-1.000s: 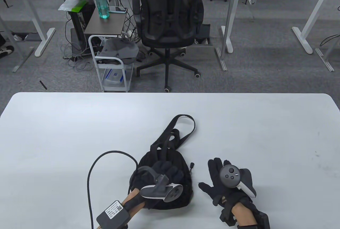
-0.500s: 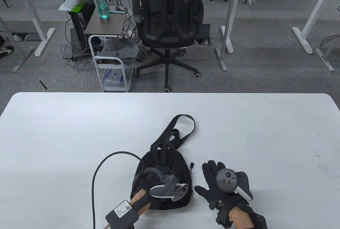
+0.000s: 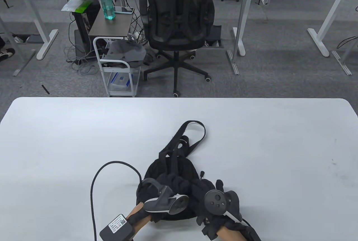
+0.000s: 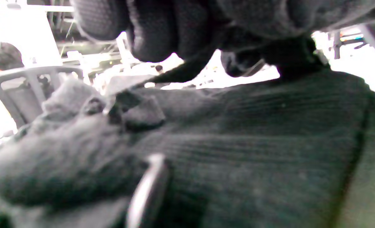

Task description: Pull shoulder strap to tighten

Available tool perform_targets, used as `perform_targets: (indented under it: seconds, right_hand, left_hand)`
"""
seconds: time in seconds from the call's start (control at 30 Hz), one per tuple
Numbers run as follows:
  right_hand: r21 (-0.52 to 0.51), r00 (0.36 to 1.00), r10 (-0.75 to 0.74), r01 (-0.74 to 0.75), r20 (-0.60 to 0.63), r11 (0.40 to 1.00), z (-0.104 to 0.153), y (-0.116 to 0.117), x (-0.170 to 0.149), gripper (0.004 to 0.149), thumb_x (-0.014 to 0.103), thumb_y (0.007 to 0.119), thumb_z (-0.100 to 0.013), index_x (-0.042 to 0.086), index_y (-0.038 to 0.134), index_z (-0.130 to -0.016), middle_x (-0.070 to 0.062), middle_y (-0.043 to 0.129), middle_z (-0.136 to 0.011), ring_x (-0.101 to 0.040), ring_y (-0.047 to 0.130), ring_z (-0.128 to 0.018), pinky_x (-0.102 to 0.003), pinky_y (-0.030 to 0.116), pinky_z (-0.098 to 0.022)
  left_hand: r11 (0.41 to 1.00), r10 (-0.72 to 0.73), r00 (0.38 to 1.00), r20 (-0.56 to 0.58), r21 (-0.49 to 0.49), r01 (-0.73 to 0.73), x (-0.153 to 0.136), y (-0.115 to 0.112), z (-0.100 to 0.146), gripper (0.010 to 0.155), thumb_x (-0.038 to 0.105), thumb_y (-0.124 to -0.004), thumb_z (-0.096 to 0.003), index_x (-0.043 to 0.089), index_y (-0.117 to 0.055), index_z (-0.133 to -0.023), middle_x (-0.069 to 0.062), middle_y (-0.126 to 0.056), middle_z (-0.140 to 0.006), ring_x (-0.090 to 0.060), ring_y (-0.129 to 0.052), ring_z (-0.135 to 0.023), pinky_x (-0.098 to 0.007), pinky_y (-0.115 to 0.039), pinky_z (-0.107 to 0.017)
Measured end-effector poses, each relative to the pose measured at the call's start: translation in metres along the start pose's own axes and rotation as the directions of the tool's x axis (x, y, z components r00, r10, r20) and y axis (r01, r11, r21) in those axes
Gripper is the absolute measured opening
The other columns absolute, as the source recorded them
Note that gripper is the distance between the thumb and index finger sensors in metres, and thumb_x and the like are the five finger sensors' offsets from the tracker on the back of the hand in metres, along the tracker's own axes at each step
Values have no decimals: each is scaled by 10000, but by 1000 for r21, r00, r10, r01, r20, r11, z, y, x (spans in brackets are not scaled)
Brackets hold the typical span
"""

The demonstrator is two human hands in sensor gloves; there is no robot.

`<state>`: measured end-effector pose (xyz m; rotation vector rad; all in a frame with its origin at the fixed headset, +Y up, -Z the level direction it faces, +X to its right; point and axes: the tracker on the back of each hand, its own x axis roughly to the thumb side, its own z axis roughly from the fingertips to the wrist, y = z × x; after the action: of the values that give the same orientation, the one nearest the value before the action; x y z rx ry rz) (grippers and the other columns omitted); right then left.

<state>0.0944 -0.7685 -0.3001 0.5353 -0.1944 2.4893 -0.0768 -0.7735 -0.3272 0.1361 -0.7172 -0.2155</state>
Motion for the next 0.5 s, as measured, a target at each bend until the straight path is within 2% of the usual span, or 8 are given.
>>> perform_targets:
  seconds: [0.13,0.27,0.5]
  right_hand:
    - [-82,999,-45,46,13,996,4,-6,2,495,391,919,-375,65,973,-743,-189,959,-824,-470,909,-770,-759,542,-566]
    - [-98,998,-60,60,-1,993,5,-10,2,440,352,931,-366,72,995,-700,-174,992,-784,-455,939,-740,-747,566,-566]
    - [-96,1000,-28,29,12,995,6,-8,5,406,311,910,-376,50,989,-677,-177,1000,-760,-447,958,-711,-729,597,-563]
  left_hand:
    - [998,0,1000,7,64,0,6,-4,1,660,459,-696,-323,313,-598,-959,56,-811,-936,-202,-834,-880,-413,-738,-645]
    - [995,10,1000,13,103,-11,12,-1,0,659,462,-689,-317,300,-613,-951,51,-829,-917,-205,-854,-859,-415,-750,-633]
    - [992,71,997,8,100,-71,17,2,-1,670,501,-689,-334,305,-612,-970,39,-824,-929,-218,-840,-869,-421,-740,-639]
